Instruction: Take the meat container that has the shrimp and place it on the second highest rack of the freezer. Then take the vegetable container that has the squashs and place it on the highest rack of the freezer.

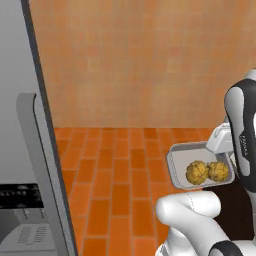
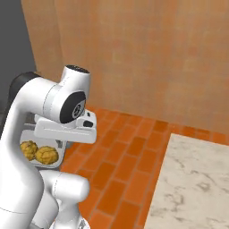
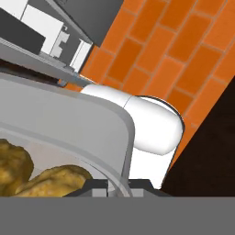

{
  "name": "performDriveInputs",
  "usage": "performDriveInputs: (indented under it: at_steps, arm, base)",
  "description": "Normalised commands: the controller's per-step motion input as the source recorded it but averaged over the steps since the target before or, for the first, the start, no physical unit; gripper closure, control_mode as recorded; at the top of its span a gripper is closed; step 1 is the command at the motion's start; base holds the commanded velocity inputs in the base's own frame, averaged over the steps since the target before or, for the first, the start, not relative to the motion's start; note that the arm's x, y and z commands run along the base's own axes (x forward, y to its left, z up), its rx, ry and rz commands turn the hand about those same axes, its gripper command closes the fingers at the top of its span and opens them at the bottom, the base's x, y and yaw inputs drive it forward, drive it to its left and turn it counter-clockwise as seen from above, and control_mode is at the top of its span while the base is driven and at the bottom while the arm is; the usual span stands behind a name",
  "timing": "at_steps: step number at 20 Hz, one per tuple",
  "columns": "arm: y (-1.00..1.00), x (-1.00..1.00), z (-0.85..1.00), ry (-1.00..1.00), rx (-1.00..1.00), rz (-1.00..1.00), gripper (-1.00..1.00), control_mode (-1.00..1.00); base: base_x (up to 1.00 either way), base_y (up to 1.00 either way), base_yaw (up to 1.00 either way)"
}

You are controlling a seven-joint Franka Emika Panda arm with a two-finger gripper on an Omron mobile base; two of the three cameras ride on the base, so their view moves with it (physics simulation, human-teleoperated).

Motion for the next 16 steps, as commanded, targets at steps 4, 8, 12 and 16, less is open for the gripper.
performDriveInputs:
  at_steps: [4,8,12,16]
  arm:
    - [0.00,0.00,0.00,0.00,0.00,0.00,1.00,1.00]
    - [0.00,0.00,0.00,0.00,0.00,0.00,1.00,1.00]
    - [0.00,0.00,0.00,0.00,0.00,0.00,1.00,1.00]
    - [0.00,0.00,0.00,0.00,0.00,0.00,1.00,1.00]
  base:
    - [1.00,-0.08,0.02]
    - [1.00,-0.04,0.06]
    - [0.92,-0.03,0.18]
    - [0.74,-0.02,0.28]
